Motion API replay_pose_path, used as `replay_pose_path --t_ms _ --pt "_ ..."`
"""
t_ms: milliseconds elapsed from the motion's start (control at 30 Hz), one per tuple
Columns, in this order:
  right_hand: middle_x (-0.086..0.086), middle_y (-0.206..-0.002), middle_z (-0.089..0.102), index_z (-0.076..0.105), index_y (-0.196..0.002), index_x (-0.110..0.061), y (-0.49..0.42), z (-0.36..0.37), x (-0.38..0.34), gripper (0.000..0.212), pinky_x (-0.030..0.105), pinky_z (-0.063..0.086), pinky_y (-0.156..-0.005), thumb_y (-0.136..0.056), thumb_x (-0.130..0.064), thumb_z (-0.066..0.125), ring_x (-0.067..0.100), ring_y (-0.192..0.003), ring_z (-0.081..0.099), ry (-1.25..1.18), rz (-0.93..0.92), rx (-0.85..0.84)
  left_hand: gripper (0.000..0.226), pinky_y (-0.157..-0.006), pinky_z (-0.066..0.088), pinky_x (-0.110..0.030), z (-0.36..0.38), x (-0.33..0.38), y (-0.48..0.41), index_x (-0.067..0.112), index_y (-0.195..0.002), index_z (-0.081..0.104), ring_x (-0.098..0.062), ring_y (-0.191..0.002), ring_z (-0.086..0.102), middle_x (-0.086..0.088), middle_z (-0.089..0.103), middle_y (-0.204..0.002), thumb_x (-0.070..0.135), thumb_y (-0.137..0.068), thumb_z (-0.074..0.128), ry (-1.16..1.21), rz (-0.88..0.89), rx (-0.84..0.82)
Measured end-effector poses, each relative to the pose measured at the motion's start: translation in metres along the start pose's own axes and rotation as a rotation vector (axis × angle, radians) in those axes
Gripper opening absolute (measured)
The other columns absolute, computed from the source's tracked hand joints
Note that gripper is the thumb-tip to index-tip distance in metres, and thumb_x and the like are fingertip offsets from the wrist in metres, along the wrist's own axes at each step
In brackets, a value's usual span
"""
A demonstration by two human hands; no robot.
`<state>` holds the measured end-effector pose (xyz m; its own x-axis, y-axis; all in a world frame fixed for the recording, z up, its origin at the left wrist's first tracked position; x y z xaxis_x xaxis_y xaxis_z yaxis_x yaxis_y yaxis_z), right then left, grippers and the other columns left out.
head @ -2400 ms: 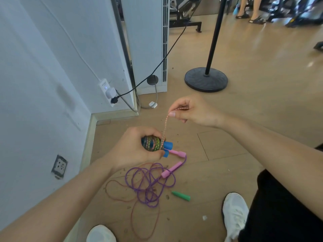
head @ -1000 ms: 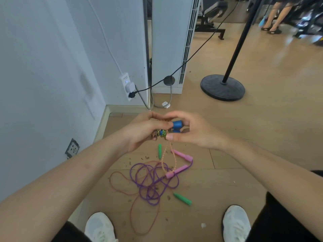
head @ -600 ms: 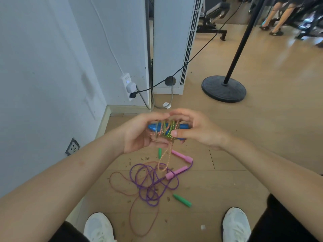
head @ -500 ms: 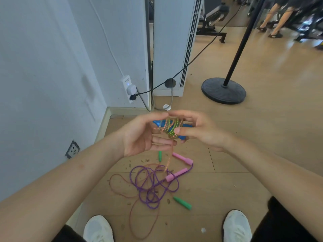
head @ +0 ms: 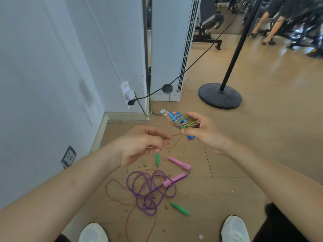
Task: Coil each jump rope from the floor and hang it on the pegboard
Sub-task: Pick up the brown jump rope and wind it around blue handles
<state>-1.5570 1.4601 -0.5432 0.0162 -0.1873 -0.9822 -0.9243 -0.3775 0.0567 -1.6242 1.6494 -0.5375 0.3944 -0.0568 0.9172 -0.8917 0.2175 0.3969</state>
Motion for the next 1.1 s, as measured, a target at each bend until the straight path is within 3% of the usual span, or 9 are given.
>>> replay_pose_path --t_ms 100,233,333,433,533,600,667,867,1100 --pt "0.0 -0.094 0.061 0.057 -0.11 -0.017 -0.001 -0.001 0.002 0.035 0.031 0.053 -0.065 -0.084 0.007 0.064 0.01 -0.074 0.056 0.022 0.014 0.021 0.03 -0.09 0.056 -0.03 -0.006 0.003 0.0 0.011 -0.103 0.075 -0.014 -0.092 0.069 -0.001 0.075 -0.09 -0.007 -0.079 0.073 0.021 0.103 0.094" --pt "0.007 -0.104 0.058 0.051 -0.115 -0.018 0.002 0.008 0.006 0.038 0.039 0.058 -0.068 -0.088 0.008 0.061 0.016 -0.079 0.061 0.038 0.038 -0.086 0.03 -0.088 0.058 -0.032 -0.009 0.004 -0.002 0.01 -0.105 0.073 -0.023 -0.096 0.072 -0.005 0.076 -0.095 -0.008 -0.082 0.071 0.157 0.197 0.186" --pt "0.01 -0.091 0.058 0.052 -0.111 -0.029 0.006 0.013 0.004 0.046 0.034 0.047 -0.047 -0.085 0.007 0.062 0.02 -0.065 0.06 0.019 0.045 -0.109 0.032 -0.087 0.06 -0.036 -0.011 0.006 -0.003 0.006 -0.112 0.07 -0.025 -0.097 0.07 -0.01 0.074 -0.097 -0.01 -0.085 0.067 0.273 0.236 0.211" --pt "0.011 -0.072 0.052 0.058 -0.091 -0.048 0.008 0.016 -0.001 0.045 0.025 0.026 -0.043 -0.068 -0.01 0.061 0.021 -0.057 0.044 0.02 0.074 -0.052 0.036 -0.083 0.062 -0.035 -0.011 0.01 -0.003 0.002 -0.117 0.066 -0.025 -0.09 0.072 -0.013 0.072 -0.097 -0.014 -0.086 0.062 0.402 0.256 0.187" --pt "0.007 -0.074 0.05 0.062 -0.084 -0.05 0.011 0.021 -0.005 0.034 0.024 0.016 -0.044 -0.066 -0.021 0.066 0.014 -0.055 0.039 -0.09 0.117 -0.064 0.036 -0.08 0.062 -0.031 -0.01 0.013 -0.004 0.001 -0.117 0.067 -0.021 -0.085 0.073 -0.011 0.073 -0.094 -0.015 -0.086 0.061 0.429 0.278 0.172" --pt "0.002 -0.076 0.054 0.065 -0.091 -0.046 0.012 0.024 -0.006 0.018 0.024 0.014 -0.044 -0.074 -0.044 0.071 0.012 -0.053 0.04 -0.15 0.139 -0.084 0.036 -0.08 0.062 -0.03 -0.008 0.014 -0.004 0.001 -0.117 0.067 -0.02 -0.084 0.074 -0.011 0.075 -0.095 -0.016 -0.085 0.06 0.44 0.297 0.153" --pt "0.001 -0.076 0.058 0.065 -0.106 -0.03 0.011 0.021 -0.003 0.041 0.019 0.017 -0.04 -0.08 -0.062 0.066 0.013 -0.051 0.04 -0.154 0.147 -0.073 0.038 -0.078 0.062 -0.029 -0.006 0.015 -0.003 0.0 -0.116 0.067 -0.02 -0.084 0.074 -0.012 0.076 -0.095 -0.019 -0.083 0.059 0.454 0.315 0.121" --pt "0.004 -0.074 0.057 0.059 -0.112 -0.012 0.012 0.016 0.004 0.026 0.023 0.014 -0.042 -0.089 -0.023 0.061 0.015 -0.05 0.04 -0.218 0.24 -0.012 0.036 -0.076 0.061 -0.026 -0.007 0.017 -0.002 0.004 -0.111 0.071 -0.021 -0.091 0.075 -0.013 0.077 -0.098 -0.016 -0.081 0.064 0.346 0.358 0.134" --pt "0.005 -0.079 0.063 0.058 -0.11 -0.015 0.016 0.02 0.004 0.029 0.023 0.019 -0.041 -0.081 -0.02 0.056 0.016 -0.053 0.043 -0.309 0.247 -0.129 0.022 -0.078 0.06 -0.025 -0.021 0.016 -0.006 0.009 -0.098 0.078 -0.017 -0.08 0.072 -0.012 0.075 -0.091 -0.002 -0.08 0.076 0.158 0.4 0.314"
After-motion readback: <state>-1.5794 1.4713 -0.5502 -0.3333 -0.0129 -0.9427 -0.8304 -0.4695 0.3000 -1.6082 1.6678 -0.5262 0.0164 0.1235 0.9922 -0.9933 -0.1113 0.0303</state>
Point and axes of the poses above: each hand's wrist, its own y-axis away from the middle knuckle, its own z-axis out of the palm, x = y × z, the point moved 4 cm from there along -y, towards the middle knuckle
